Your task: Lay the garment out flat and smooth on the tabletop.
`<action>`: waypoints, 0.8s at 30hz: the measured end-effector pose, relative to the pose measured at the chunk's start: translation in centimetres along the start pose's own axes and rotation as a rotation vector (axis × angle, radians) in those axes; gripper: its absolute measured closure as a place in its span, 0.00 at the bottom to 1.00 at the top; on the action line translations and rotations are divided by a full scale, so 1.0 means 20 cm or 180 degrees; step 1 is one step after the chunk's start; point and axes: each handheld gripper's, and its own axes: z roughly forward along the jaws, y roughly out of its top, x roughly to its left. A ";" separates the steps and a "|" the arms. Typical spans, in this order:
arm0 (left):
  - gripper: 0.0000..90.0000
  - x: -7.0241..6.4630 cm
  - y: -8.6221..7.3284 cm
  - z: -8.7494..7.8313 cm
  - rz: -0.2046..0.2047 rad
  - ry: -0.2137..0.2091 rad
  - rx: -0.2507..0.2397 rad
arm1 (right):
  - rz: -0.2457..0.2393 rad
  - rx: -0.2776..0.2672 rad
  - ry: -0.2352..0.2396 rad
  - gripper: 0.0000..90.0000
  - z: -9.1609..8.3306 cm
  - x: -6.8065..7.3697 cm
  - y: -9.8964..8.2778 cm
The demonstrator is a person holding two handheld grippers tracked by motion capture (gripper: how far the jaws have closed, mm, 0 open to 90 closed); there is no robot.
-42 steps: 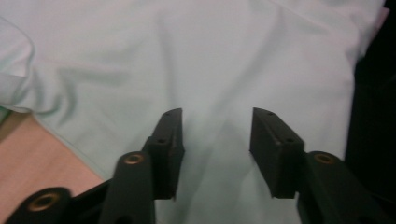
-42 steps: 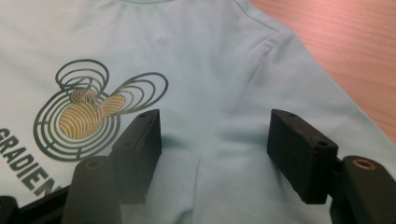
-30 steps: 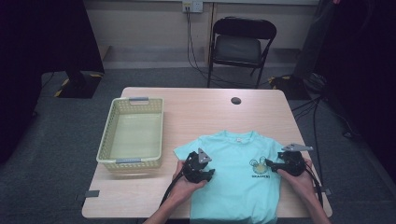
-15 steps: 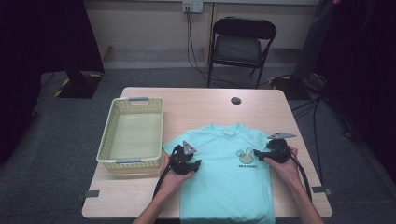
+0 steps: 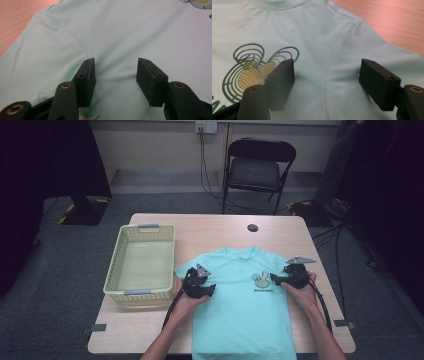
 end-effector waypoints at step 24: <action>0.30 -0.01 0.06 0.05 0.0057 0.0009 0.0111 | 0.0151 0.0020 0.0026 0.27 -0.03 -0.05 0.08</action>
